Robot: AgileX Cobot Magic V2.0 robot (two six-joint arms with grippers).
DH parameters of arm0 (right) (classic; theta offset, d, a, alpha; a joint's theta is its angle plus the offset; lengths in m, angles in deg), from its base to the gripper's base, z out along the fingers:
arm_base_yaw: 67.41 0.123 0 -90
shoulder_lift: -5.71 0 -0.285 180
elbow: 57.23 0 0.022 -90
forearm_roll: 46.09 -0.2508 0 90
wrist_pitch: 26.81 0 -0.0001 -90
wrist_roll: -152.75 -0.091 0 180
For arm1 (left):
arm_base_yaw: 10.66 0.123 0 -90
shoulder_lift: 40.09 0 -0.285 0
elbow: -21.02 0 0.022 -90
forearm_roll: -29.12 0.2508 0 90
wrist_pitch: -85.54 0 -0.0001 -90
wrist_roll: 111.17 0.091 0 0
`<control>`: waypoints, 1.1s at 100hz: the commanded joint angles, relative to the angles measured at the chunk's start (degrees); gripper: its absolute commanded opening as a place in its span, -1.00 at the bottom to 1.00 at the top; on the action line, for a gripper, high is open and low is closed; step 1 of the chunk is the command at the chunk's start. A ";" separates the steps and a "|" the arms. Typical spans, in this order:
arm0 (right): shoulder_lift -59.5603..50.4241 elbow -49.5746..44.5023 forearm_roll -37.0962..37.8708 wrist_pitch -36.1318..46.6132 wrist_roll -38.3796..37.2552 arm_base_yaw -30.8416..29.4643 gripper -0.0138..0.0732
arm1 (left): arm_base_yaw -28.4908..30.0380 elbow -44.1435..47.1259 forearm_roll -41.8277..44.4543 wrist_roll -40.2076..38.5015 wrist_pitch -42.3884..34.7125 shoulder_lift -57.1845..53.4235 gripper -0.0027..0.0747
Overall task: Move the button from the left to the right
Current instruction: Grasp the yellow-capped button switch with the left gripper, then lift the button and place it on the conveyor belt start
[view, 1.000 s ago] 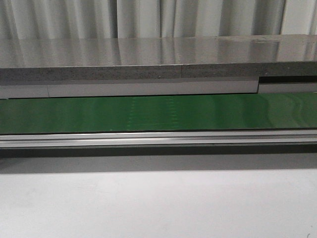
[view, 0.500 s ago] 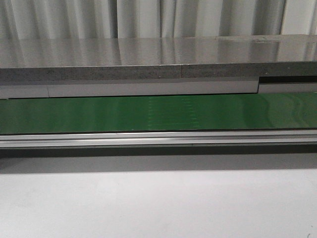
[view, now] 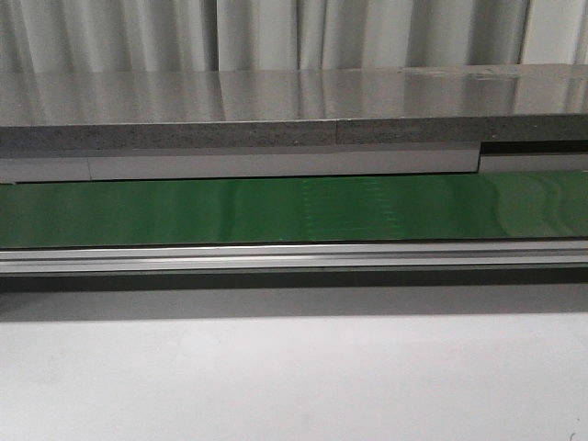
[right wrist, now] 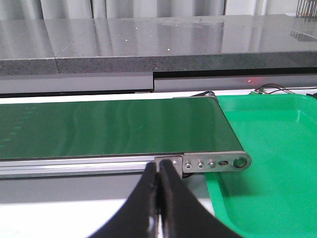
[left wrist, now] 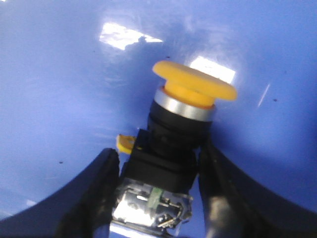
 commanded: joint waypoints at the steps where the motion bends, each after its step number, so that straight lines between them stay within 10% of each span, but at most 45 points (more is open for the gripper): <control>1: -1.08 0.87 -0.12 4.50 -0.01 0.19 -0.84 | 0.10 -1.57 -0.13 -0.07 -0.38 -2.20 -0.53; 21: -1.08 0.87 -0.12 4.50 -0.01 0.19 -0.84 | 0.10 -1.57 -0.13 -0.07 0.70 -3.51 -0.81; 110: -1.08 0.87 -0.12 4.50 -0.01 0.19 -0.84 | -13.29 -6.56 -6.64 2.14 6.33 -16.16 -0.75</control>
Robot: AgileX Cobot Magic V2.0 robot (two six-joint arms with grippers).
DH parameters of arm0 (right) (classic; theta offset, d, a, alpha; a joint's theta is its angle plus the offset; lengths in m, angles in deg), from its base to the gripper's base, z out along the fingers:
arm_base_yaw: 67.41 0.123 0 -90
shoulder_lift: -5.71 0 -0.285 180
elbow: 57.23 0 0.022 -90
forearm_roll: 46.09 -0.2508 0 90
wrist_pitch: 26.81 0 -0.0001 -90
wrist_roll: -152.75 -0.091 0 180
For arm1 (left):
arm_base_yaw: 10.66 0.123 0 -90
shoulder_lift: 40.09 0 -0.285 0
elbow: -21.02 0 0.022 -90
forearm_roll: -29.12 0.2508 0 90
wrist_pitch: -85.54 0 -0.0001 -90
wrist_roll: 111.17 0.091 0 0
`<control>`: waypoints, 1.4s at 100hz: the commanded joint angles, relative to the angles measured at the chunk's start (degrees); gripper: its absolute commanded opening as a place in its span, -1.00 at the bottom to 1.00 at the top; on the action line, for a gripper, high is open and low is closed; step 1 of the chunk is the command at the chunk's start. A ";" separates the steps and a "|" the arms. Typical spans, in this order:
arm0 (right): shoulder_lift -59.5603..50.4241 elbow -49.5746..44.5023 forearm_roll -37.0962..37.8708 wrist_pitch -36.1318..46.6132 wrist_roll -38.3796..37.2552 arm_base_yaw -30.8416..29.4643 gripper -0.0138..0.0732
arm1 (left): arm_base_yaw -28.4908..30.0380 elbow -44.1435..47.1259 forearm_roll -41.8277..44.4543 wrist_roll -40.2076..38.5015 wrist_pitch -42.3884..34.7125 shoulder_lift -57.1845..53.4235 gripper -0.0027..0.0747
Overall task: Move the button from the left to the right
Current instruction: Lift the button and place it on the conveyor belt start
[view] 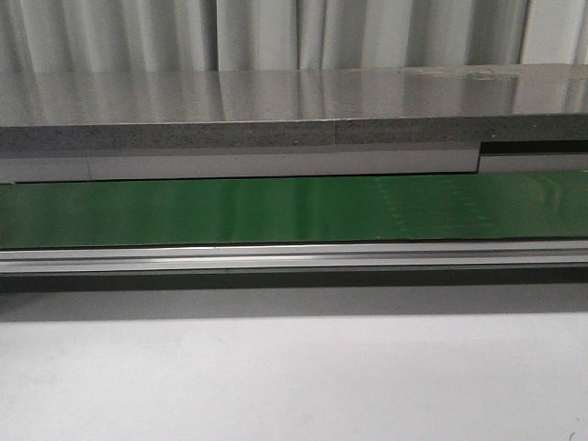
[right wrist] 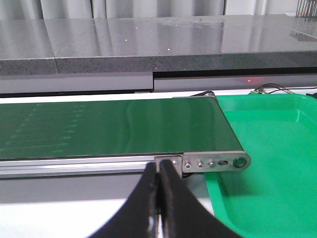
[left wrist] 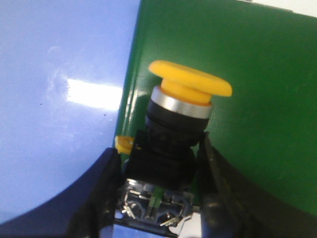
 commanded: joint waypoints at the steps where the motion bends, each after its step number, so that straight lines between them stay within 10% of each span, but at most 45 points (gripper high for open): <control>1: -1.08 0.87 -0.12 4.50 -0.01 0.19 -0.84 | -1.11 -1.84 -0.49 0.00 -1.45 -2.15 -0.74; 40: -1.08 0.87 -0.12 4.50 -0.01 0.19 -0.84 | -1.35 -1.84 -0.96 0.00 -0.97 -1.44 0.32; 111: -1.08 0.87 -0.12 4.50 -0.01 0.19 -0.84 | -1.35 -1.88 -5.87 4.18 -2.85 -9.40 0.33; 140: -1.08 0.87 -0.12 4.50 -0.01 0.19 -0.84 | -2.77 5.17 -9.73 8.55 -15.22 -24.68 0.31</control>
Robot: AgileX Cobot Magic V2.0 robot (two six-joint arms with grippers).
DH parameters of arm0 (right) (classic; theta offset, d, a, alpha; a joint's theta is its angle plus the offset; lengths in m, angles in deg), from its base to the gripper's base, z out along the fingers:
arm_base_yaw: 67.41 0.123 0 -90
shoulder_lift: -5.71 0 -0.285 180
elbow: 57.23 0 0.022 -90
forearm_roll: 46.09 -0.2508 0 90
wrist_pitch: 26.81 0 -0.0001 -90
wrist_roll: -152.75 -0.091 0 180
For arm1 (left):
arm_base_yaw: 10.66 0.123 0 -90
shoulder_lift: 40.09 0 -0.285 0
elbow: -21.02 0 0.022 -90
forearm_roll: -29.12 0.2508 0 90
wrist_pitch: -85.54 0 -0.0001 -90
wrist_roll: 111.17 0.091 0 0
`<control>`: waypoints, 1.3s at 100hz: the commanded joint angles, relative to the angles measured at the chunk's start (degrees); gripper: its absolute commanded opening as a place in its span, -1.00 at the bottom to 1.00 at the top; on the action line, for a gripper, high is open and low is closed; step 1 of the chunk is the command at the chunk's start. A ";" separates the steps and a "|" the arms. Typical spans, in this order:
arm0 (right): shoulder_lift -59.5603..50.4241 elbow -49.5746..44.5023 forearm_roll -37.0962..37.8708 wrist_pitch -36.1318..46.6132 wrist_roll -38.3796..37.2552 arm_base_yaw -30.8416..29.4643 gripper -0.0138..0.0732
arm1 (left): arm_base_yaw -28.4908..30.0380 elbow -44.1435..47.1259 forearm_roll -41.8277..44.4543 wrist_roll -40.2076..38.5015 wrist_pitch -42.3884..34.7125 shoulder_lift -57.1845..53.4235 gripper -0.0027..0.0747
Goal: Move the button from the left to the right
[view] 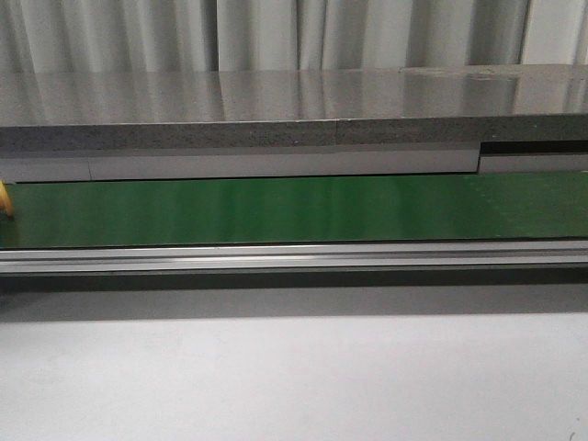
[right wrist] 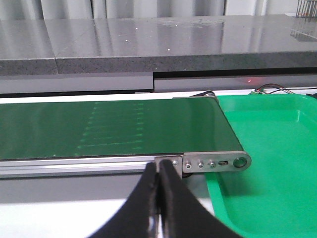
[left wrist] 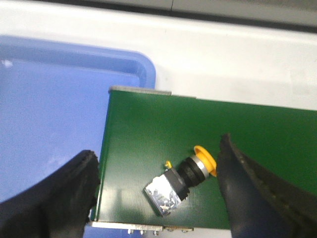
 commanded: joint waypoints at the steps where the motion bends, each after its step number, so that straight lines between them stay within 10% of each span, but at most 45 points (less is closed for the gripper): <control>1: -1.08 0.87 -0.12 4.50 -0.01 0.19 -0.84 | -1.62 1.77 -2.30 1.93 -8.13 -7.57 0.31; 54: -1.08 0.87 -0.12 4.50 -0.01 0.19 -0.84 | -14.44 33.41 -2.05 5.13 -35.17 -44.07 0.31; 130: -1.08 0.87 -0.12 4.50 -0.01 0.19 -0.84 | -14.17 51.07 -2.05 5.13 -36.94 -57.31 0.20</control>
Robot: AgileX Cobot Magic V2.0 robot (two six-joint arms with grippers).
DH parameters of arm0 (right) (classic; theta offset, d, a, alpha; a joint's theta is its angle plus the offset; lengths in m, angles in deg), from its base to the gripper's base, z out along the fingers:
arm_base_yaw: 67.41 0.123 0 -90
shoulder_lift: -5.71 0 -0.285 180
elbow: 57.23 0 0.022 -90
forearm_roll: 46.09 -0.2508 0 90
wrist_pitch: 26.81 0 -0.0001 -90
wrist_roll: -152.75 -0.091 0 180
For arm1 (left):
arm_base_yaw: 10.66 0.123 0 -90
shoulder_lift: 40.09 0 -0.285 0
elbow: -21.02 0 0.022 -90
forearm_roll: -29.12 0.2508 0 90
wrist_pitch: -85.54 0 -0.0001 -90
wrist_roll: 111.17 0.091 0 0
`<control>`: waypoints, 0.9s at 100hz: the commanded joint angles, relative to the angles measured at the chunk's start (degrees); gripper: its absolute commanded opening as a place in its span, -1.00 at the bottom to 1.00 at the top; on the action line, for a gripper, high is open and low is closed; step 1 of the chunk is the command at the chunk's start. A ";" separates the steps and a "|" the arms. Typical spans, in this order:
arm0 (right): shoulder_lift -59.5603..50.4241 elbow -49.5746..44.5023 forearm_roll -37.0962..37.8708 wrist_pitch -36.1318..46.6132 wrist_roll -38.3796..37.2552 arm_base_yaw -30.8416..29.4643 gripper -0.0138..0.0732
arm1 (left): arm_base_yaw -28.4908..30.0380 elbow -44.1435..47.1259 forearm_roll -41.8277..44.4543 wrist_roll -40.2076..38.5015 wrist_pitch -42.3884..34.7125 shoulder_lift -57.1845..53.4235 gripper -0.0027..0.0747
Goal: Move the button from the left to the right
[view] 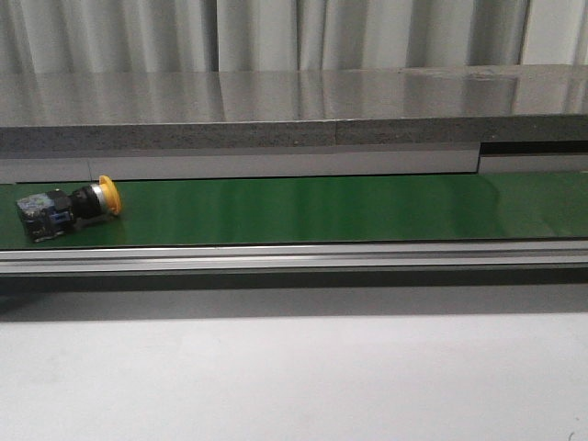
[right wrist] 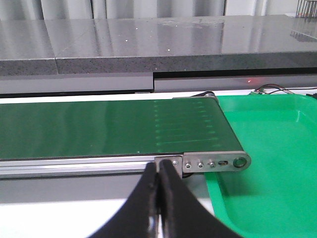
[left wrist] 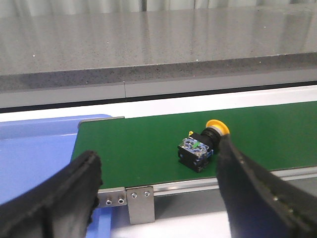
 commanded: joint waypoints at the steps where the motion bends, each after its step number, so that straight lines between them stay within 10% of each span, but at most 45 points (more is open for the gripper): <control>1: -1.08 0.87 -0.12 4.50 -0.01 0.19 -0.84 | -0.23 -1.63 -0.69 0.02 -6.06 0.41 0.18; 38: -1.08 0.87 -0.12 4.68 -0.01 0.19 -0.84 | -0.23 -1.63 -0.69 0.02 -7.11 0.41 -0.99; 90: -1.08 0.87 -0.12 6.39 -0.01 0.19 -0.84 | -0.23 -1.63 -0.69 0.02 -7.11 0.41 -0.98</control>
